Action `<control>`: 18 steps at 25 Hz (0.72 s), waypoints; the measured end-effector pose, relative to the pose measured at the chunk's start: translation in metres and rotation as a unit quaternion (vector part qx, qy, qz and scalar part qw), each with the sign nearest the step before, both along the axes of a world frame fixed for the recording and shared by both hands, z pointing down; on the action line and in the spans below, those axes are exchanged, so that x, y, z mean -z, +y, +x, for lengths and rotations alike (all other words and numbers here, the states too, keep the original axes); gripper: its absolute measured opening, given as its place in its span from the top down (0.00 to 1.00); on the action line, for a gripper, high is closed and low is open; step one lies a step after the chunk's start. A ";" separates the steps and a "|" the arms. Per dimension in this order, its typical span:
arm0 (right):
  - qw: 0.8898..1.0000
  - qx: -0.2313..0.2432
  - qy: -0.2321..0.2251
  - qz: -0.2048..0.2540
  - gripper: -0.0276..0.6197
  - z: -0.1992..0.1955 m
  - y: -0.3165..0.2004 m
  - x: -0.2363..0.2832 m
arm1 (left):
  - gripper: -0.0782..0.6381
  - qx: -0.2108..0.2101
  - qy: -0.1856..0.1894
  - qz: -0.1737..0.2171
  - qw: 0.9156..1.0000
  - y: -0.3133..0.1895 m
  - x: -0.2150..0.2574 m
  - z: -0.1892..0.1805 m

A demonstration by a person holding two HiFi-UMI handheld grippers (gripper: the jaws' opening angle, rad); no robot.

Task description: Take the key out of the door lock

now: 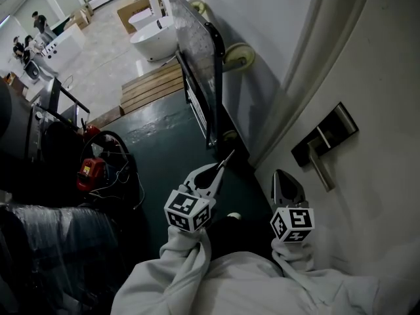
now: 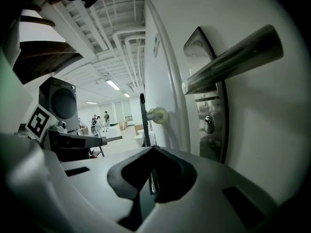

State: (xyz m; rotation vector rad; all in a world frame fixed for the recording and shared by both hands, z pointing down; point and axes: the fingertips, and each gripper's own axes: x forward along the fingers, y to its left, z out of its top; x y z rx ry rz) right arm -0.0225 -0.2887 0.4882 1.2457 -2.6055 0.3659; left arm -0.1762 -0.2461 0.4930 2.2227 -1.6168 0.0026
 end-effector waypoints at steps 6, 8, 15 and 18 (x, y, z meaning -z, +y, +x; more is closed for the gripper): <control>1.000 0.009 -0.002 -0.003 0.88 0.002 -0.003 0.001 | 0.85 0.022 -0.019 0.017 0.999 0.001 0.003 0.001; 1.000 0.011 -0.001 -0.001 0.88 0.003 -0.004 0.001 | 0.85 0.024 -0.025 0.020 0.999 0.002 0.003 0.003; 1.000 0.020 0.000 0.002 0.88 0.006 -0.005 0.002 | 0.85 0.027 -0.021 0.021 0.999 -0.001 0.004 0.006; 1.000 0.020 -0.001 0.003 0.88 0.007 -0.006 0.003 | 0.85 0.024 -0.023 0.023 0.999 -0.002 0.005 0.008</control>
